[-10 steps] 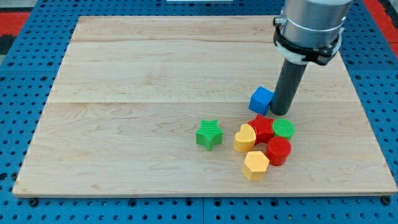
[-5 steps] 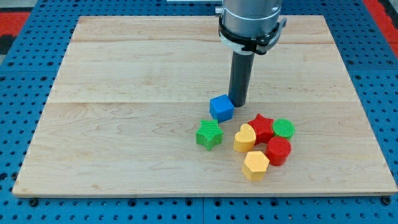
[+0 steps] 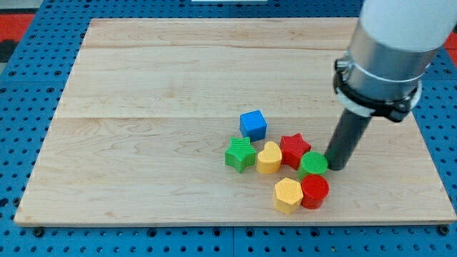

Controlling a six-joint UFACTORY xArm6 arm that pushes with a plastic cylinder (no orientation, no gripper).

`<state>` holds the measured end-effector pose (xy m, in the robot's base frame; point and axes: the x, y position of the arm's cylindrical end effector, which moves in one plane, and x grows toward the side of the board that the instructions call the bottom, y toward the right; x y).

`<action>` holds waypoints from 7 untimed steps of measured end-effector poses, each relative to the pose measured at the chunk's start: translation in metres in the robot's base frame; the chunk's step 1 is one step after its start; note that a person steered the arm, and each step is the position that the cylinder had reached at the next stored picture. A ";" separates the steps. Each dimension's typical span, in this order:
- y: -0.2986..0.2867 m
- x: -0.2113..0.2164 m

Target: Push the red star towards blue cube

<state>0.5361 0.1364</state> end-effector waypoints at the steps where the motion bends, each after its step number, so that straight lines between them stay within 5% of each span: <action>1: -0.008 -0.003; 4: -0.048 0.012; 7: -0.010 -0.015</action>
